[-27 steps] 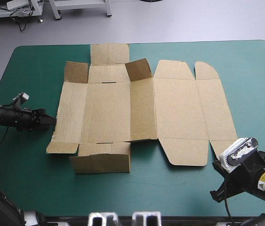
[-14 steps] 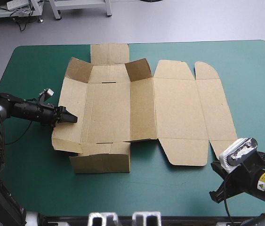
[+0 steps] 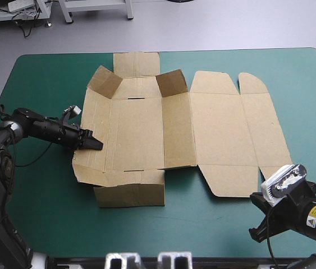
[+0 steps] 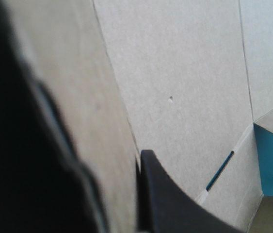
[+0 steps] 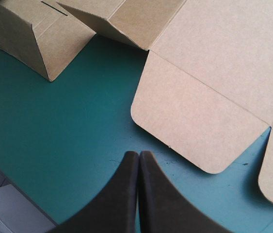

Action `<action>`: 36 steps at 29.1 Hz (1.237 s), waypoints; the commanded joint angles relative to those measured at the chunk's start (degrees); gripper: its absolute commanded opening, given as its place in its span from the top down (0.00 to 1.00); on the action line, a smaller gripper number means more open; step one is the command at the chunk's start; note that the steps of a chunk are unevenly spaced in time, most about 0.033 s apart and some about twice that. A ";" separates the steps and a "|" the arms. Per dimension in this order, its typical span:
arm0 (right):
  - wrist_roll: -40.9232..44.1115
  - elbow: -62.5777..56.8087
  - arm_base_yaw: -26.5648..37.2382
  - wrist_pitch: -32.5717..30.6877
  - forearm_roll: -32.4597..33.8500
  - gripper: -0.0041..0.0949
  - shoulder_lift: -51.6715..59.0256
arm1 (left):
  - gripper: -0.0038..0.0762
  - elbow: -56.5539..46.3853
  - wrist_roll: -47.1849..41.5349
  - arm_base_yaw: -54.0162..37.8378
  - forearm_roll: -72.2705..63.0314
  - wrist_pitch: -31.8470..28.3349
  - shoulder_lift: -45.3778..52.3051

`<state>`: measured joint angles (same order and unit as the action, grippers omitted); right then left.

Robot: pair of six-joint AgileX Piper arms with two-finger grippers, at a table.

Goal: Fold the box

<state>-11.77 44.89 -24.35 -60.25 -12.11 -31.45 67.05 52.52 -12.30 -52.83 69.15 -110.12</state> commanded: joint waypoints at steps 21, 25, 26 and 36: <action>-0.47 1.28 -0.12 6.42 1.38 0.98 -0.32 | 0.97 30.03 -2.51 25.00 37.81 -4.23 21.36; -0.47 1.28 -0.12 8.90 3.09 0.98 -0.32 | 0.97 37.59 -3.35 28.02 45.71 -4.59 21.36; -0.47 1.28 -0.12 9.87 4.06 0.98 -0.32 | 0.97 38.85 -4.25 28.95 46.93 -5.12 21.46; 11.77 1.88 -0.12 20.09 18.62 0.98 -5.94 | 0.97 39.76 -7.84 43.79 68.08 -11.46 21.84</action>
<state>-2.34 44.89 -24.35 -46.51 4.38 -34.84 104.91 47.16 27.09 9.34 63.91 -90.86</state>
